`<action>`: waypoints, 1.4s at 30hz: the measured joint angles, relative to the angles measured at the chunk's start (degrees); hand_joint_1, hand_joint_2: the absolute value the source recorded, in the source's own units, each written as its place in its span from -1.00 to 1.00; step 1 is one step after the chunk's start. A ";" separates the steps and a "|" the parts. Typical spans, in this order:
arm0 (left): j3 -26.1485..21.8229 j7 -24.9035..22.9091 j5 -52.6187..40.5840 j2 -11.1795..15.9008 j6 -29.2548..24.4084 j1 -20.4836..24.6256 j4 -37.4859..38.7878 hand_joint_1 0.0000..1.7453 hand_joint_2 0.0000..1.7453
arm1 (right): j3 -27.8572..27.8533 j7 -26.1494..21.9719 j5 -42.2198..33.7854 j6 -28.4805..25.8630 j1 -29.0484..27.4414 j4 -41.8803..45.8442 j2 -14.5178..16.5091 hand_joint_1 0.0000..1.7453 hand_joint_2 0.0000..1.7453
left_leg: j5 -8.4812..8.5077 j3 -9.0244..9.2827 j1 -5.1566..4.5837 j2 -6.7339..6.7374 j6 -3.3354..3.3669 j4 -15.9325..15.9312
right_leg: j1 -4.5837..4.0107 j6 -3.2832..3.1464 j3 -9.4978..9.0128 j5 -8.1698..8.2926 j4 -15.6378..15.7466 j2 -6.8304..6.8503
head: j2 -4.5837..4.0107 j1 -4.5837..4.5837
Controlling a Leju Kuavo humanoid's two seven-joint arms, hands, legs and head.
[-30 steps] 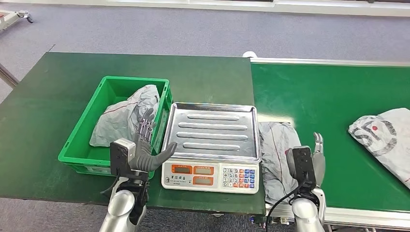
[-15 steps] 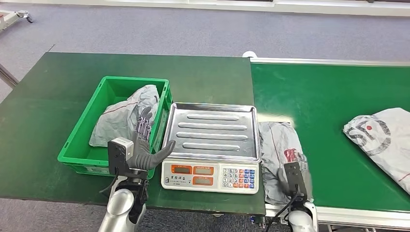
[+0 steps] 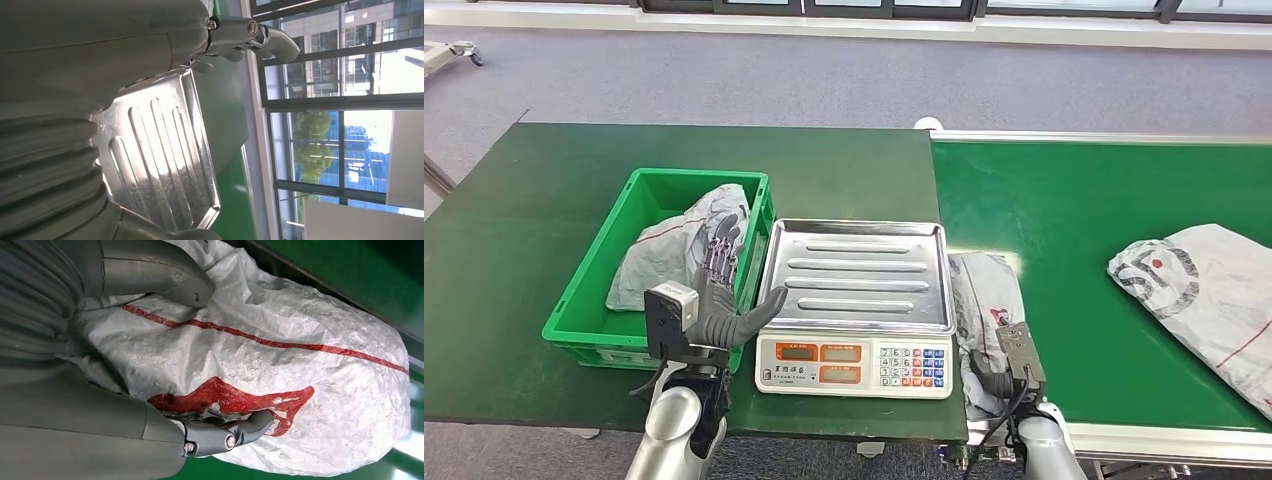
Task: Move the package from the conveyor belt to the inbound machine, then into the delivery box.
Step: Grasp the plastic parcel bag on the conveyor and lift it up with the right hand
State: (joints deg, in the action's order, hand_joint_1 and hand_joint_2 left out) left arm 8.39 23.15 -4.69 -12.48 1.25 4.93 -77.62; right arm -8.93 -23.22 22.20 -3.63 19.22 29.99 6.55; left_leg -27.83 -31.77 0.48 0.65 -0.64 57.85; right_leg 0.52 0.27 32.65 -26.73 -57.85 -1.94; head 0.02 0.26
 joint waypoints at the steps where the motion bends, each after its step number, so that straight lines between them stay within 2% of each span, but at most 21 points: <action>1: 0.00 0.01 0.00 -0.01 0.00 0.06 -0.02 -1.00 1.00 | -0.01 0.03 0.01 0.00 0.20 -0.30 -0.02 -1.00 1.00 | -0.04 0.16 0.00 0.00 0.01 0.00 | 0.01 0.02 -0.16 -0.04 0.01 0.00 | 0.00 0.00; 7: 0.00 0.07 -0.01 -0.20 0.02 0.63 -0.63 -1.00 1.00 | -0.01 0.21 0.10 0.24 1.23 -1.18 -0.08 -1.00 1.00 | 0.23 0.28 0.00 0.00 0.08 0.03 | 0.08 0.09 -0.32 0.23 0.04 -0.01 | 0.00 0.01; 8: 0.00 0.07 -0.01 -0.21 0.03 0.66 -0.73 -1.00 1.00 | -0.01 0.38 0.21 0.46 1.32 -1.25 -0.08 -0.94 1.00 | 0.22 0.30 0.00 0.00 0.07 0.03 | 0.08 0.14 -0.34 0.27 0.06 -0.01 | 0.00 0.01; 11: 0.00 0.06 -0.03 -0.21 0.07 0.58 -0.99 -1.00 1.00 | -0.01 0.98 0.83 1.15 1.59 -1.62 -0.08 0.56 1.00 | 0.12 0.41 0.00 0.00 0.11 0.03 | 0.07 0.20 -0.49 0.19 0.12 -0.02 | 0.00 0.01; 12: 0.00 0.06 -0.08 -0.20 0.08 0.49 -1.08 -1.00 1.00 | -0.01 1.04 1.11 1.26 1.65 -1.74 -0.08 1.00 1.00 | 0.09 0.45 0.00 -0.01 0.12 0.03 | 0.07 0.22 -0.55 0.13 0.13 -0.02 | 0.00 0.01; 21: -0.01 -0.31 -1.03 -0.18 0.13 -1.01 -3.02 -1.00 1.00 | -0.20 -1.61 2.44 0.12 0.42 1.00 0.85 1.00 1.00 | 0.04 0.54 -0.01 -0.23 0.13 0.04 | 0.09 0.29 -0.71 0.13 0.14 0.12 | 0.00 -0.01; 23: -0.04 -0.37 -1.31 -0.11 0.11 -1.71 -3.54 -1.00 1.00 | 0.15 -0.83 2.55 -0.59 -1.71 5.04 1.49 1.00 1.00 | 0.05 0.61 -0.01 -0.30 0.10 0.03 | 0.07 0.27 -0.55 0.13 0.13 0.15 | 0.00 0.00; 32: -0.93 -0.93 -2.09 0.04 -0.09 -3.97 -5.93 -1.00 1.00 | 6.37 10.61 8.77 -8.47 -13.39 33.59 3.21 1.00 1.00 | 0.09 -0.16 0.01 -0.73 0.02 -0.05 | 0.06 0.02 0.35 -0.05 0.01 0.61 | 0.00 0.02; 37: -1.03 -0.94 -2.24 0.04 -0.09 -4.47 -6.44 -1.00 1.00 | 8.53 10.76 9.66 -9.49 -15.75 43.89 3.22 1.00 1.00 | 0.11 -0.31 0.00 -0.88 -0.01 -0.06 | 0.06 -0.01 0.43 -0.09 0.01 0.76 | 0.00 0.01; 42: -1.03 -0.91 -2.37 0.04 -0.09 -4.79 -6.63 -1.00 1.00 | 9.34 10.58 9.71 -9.57 -16.87 47.95 3.22 1.00 1.00 | 0.11 -0.35 0.00 -0.94 0.01 -0.06 | 0.12 0.00 0.44 -0.09 0.01 0.83 | 0.00 0.00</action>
State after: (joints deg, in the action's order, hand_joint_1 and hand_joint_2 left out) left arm 7.37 22.24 -7.06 -12.44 1.16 0.14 -84.26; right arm 0.41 -12.64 31.91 -13.20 2.35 77.94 9.77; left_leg -27.71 -32.12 0.48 -0.28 -0.63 57.79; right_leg 0.64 0.27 33.09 -26.82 -57.84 -1.11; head 0.02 0.26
